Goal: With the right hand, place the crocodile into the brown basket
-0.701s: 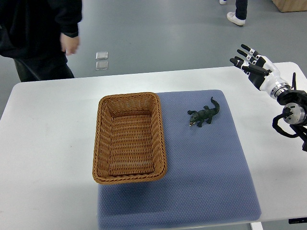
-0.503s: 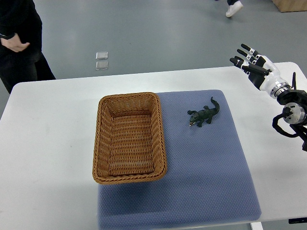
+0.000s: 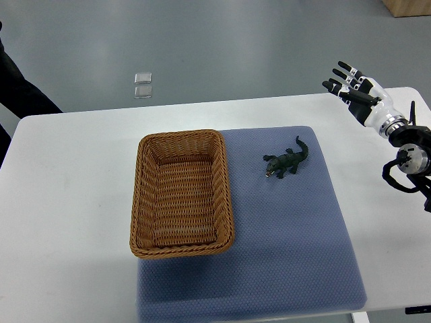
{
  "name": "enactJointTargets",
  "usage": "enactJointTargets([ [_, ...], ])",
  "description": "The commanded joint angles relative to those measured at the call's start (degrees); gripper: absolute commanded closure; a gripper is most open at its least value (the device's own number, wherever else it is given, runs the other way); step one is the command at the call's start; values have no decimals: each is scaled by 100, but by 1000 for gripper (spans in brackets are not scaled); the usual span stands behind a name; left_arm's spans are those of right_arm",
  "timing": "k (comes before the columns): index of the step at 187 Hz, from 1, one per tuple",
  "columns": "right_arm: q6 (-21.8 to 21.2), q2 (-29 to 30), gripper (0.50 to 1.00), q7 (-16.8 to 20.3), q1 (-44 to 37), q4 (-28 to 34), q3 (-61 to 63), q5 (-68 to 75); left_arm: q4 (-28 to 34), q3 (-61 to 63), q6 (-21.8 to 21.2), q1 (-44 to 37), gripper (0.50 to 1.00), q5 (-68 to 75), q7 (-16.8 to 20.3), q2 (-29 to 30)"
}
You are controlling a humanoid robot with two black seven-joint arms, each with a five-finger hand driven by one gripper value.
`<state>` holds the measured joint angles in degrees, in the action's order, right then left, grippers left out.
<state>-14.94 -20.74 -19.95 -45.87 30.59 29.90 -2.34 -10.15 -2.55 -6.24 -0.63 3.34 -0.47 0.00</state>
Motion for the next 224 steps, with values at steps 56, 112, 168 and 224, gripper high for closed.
enactJointTargets([
  [56,-115,0,574,0,-27,0,-19,-74,4,0,0,2,500,0,3,0],
  [112,-167,0,574,-9,-44,9,-28,-434,4,0,0,2,500,0,3,0],
  [168,-203,0,574,-53,-273,61,-28,-1419,4,0,0,-7,500,0,3,0],
  [224,-308,-149,574,-193,-449,466,-55,-2676,4,0,0,2,500,0,3,0],
])
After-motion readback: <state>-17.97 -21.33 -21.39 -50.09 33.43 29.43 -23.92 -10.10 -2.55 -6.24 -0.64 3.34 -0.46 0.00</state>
